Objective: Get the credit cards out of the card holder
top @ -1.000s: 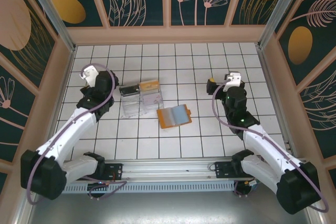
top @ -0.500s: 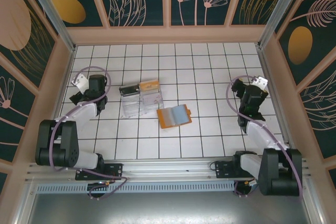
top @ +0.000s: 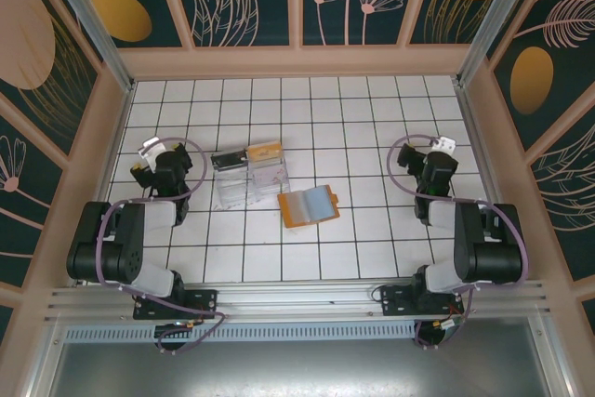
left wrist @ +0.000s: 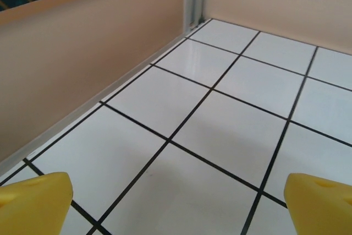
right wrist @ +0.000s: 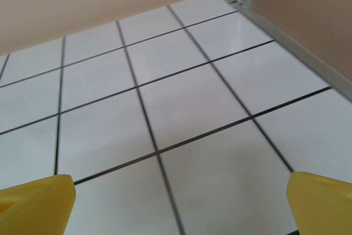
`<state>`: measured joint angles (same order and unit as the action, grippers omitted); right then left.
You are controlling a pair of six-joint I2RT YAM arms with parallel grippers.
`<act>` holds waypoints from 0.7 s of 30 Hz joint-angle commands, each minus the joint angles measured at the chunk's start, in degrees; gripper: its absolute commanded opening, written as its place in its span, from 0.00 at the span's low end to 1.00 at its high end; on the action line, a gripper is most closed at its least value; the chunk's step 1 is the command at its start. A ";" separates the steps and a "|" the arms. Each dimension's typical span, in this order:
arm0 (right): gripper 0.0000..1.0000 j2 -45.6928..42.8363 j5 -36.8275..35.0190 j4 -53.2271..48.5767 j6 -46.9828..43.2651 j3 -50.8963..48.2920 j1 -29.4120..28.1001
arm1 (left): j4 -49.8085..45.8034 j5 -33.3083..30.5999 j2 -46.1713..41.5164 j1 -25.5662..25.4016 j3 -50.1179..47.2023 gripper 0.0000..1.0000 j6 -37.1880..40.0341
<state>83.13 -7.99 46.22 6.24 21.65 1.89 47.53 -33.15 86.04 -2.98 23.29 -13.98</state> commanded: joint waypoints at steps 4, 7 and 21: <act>0.99 -1.89 9.97 9.05 -4.12 -3.29 0.21 | 20.16 12.42 -1.64 0.43 -7.93 0.98 7.03; 0.99 -0.93 11.55 8.26 -3.62 -2.15 1.35 | 28.53 18.27 0.83 0.43 -11.12 0.99 9.54; 0.99 4.97 5.16 27.90 -6.54 -9.63 -1.92 | 28.18 16.71 1.15 0.43 -11.06 0.99 8.97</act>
<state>87.53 1.08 66.39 1.30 12.40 1.32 73.12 -17.04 86.85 -2.94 12.21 -5.96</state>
